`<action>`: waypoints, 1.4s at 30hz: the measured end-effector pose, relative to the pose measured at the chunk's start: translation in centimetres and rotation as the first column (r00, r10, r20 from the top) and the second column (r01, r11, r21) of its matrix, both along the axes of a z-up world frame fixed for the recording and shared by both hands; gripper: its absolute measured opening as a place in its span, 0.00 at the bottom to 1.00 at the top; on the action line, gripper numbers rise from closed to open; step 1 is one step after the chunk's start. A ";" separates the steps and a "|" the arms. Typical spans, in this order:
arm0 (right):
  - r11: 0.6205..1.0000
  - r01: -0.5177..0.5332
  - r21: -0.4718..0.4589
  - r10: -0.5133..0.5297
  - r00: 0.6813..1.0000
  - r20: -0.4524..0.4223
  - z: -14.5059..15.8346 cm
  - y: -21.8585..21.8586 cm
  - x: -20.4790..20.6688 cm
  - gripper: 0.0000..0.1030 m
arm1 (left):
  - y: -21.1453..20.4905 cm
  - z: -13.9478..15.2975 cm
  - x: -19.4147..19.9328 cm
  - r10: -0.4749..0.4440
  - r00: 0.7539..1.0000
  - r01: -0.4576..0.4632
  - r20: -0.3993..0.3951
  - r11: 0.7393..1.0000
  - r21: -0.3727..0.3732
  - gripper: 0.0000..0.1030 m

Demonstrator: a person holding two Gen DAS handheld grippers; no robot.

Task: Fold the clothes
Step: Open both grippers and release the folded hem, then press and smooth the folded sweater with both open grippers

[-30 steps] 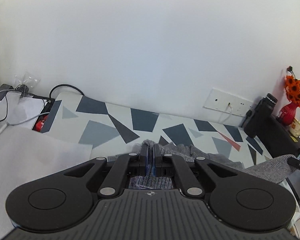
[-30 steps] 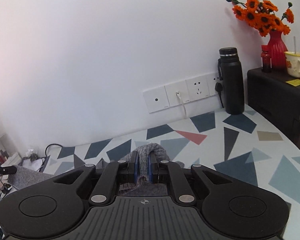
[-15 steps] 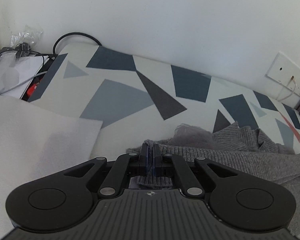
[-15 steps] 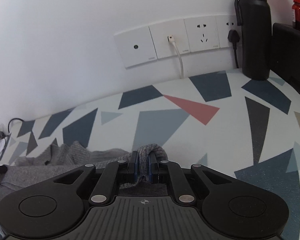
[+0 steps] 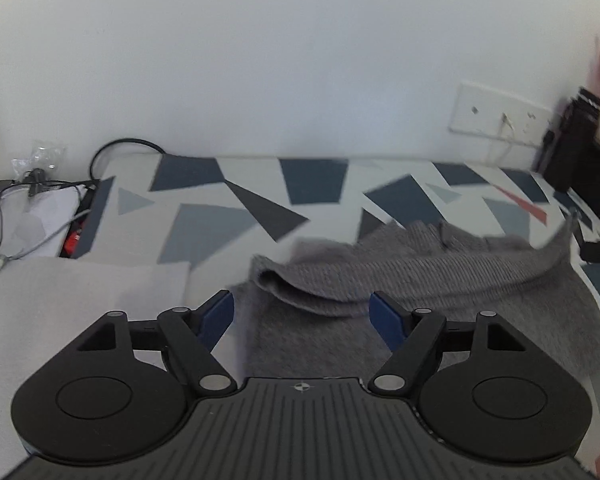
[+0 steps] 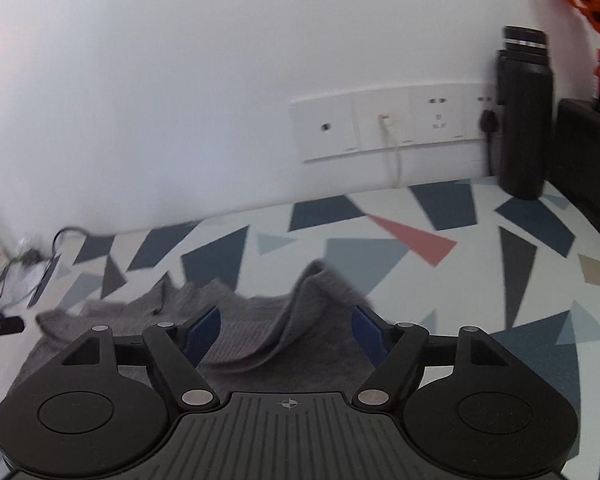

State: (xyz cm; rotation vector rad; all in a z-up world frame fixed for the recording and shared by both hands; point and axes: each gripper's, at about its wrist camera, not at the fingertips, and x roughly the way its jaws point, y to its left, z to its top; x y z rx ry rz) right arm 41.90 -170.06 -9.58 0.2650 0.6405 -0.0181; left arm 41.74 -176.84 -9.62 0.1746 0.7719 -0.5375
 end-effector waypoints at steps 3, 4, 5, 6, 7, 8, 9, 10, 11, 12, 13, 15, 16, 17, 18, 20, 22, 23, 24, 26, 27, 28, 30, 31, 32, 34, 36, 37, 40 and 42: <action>0.996 -0.069 -0.061 0.065 0.996 -0.056 -0.8 3.0 0.7 0.68 | -2.8 -2.0 -1.6 -0.091 0.995 0.094 -0.041 0.992 0.081 0.72; 0.994 -0.087 -0.067 0.081 0.994 -0.079 -1.2 3.8 1.0 0.68 | -3.3 -2.7 -1.7 -0.097 0.994 0.102 -0.051 0.990 0.099 0.72; 0.992 -0.102 -0.073 0.095 0.991 -0.099 -1.7 4.5 1.3 0.68 | -3.7 -3.4 -1.6 -0.096 0.993 0.102 -0.062 0.989 0.107 0.72; 0.991 -0.104 -0.080 0.095 0.989 -0.114 -2.2 4.9 1.7 0.68 | -4.0 -4.0 -1.4 -0.093 0.993 0.101 -0.071 0.988 0.114 0.72; 0.990 -0.100 -0.096 0.087 0.988 -0.128 -2.7 5.1 2.0 0.67 | -4.1 -4.3 -1.0 -0.083 0.994 0.091 -0.074 0.990 0.108 0.73; 0.989 -0.094 -0.113 0.078 0.987 -0.143 -3.2 5.2 2.3 0.67 | -4.2 -4.5 -0.6 -0.073 0.994 0.081 -0.078 0.991 0.102 0.73; 0.987 -0.085 -0.133 0.064 0.985 -0.158 -3.8 5.3 2.7 0.67 | -4.4 -4.6 -0.1 -0.065 0.995 0.072 -0.079 0.992 0.099 0.73; 0.986 -0.076 -0.148 0.051 0.985 -0.167 -4.1 5.1 3.1 0.67 | -4.5 -4.6 0.4 -0.058 0.995 0.065 -0.079 0.993 0.097 0.73; 0.985 -0.071 -0.155 0.044 0.984 -0.172 -4.5 4.9 3.5 0.67 | -4.9 -4.5 1.0 -0.060 0.995 0.067 -0.074 0.993 0.101 0.73; 0.986 -0.070 -0.154 0.043 0.984 -0.175 -4.7 4.7 4.0 0.67 | -5.3 -4.5 1.6 -0.067 0.996 0.074 -0.066 0.991 0.110 0.73; 0.986 -0.069 -0.153 0.040 0.983 -0.181 -4.9 4.4 4.7 0.67 | -5.8 -4.5 2.3 -0.078 0.995 0.084 -0.054 0.989 0.121 0.73; 0.988 -0.062 -0.140 0.035 0.981 -0.192 -5.2 3.7 6.2 0.64 | -6.7 -4.6 4.3 -0.086 0.996 0.090 -0.034 0.986 0.137 0.73; 0.990 -0.056 -0.130 0.030 0.980 -0.195 -5.3 3.3 7.1 0.64 | -6.9 -4.5 5.5 -0.065 0.997 0.069 -0.036 0.989 0.130 0.73; 0.992 -0.041 -0.118 0.018 0.982 -0.187 -5.2 2.8 8.0 0.64 | -7.2 -4.4 6.7 -0.044 0.998 0.048 -0.039 0.991 0.122 0.73; 0.995 -0.014 -0.104 -0.002 0.987 -0.159 -5.0 2.3 8.7 0.62 | -7.3 -4.2 7.9 -0.020 0.999 0.024 -0.038 0.994 0.111 0.73; 0.996 0.042 -0.075 -0.050 0.993 -0.104 -4.3 1.1 10.0 0.63 | -6.8 -3.2 9.7 0.055 0.998 -0.055 -0.006 0.997 0.056 0.73; 0.990 0.131 -0.051 -0.133 0.990 -0.037 -3.4 0.0 10.3 0.70 | -5.6 -2.1 10.7 0.120 0.993 -0.120 -0.016 0.993 0.011 0.74; 0.987 0.155 -0.039 -0.156 0.987 -0.028 -3.0 -0.5 10.3 0.75 | -5.0 -1.6 11.1 0.147 0.989 -0.147 -0.026 0.989 -0.011 0.76; 0.986 0.164 -0.018 -0.164 0.986 -0.024 -2.5 -1.0 9.9 0.78 | -4.3 -1.3 11.1 0.145 0.988 -0.147 -0.051 0.989 -0.032 0.78; 0.989 0.144 0.018 -0.144 0.989 -0.021 -2.0 -1.7 8.7 0.93 | -2.9 -0.9 10.5 0.109 0.989 -0.115 -0.099 0.992 -0.056 0.90; 0.991 0.130 0.026 -0.130 0.991 -0.026 -1.9 -2.0 7.8 0.99 | -2.4 -0.9 10.0 0.086 0.989 -0.093 -0.119 0.994 -0.054 0.91; 0.993 0.117 0.035 -0.116 0.993 -0.031 -1.9 -2.3 6.9 0.99 | -1.8 -1.1 9.4 0.067 0.988 -0.074 -0.137 0.996 -0.045 0.92; 0.995 0.090 0.047 -0.087 0.994 -0.060 -2.1 -2.8 5.2 0.99 | -0.5 -1.8 7.9 0.057 0.982 -0.062 -0.178 0.998 -0.019 0.92; 0.996 0.077 0.052 -0.073 0.994 -0.081 -2.4 -3.0 4.3 0.99 | 0.2 -2.2 7.3 0.057 0.978 -0.060 -0.199 0.998 -0.006 0.93; 0.996 0.065 0.056 -0.059 0.993 -0.103 -2.6 -3.2 3.4 0.99 | 0.8 -2.6 6.7 0.058 0.974 -0.058 -0.220 0.998 0.006 0.93; 0.998 0.053 0.044 -0.046 0.988 -0.151 -3.4 -3.5 2.1 0.99 | 1.6 -3.7 5.9 0.069 0.963 -0.064 -0.260 0.998 0.025 0.93; 0.999 0.038 0.034 -0.031 0.980 -0.196 -4.3 -3.3 1.4 0.99 | 1.8 -4.6 5.4 0.079 0.956 -0.073 -0.283 0.997 0.033 0.93; 0.999 0.031 0.030 -0.024 0.976 -0.218 -4.7 -3.1 1.1 0.99 | 1.9 -5.0 5.2 0.088 0.952 -0.081 -0.293 0.996 0.035 0.95; 0.999 0.017 0.027 -0.009 0.960 -0.281 -5.9 -2.6 1.2 0.99 | 1.6 -5.7 5.2 0.111 0.951 -0.107 -0.289 0.994 0.028 1.00; 1.000 0.009 0.023 -0.001 0.953 -0.303 -6.4 -2.4 1.6 0.99 | 0.9 -5.8 5.3 0.109 0.958 -0.100 -0.265 0.994 0.047 1.00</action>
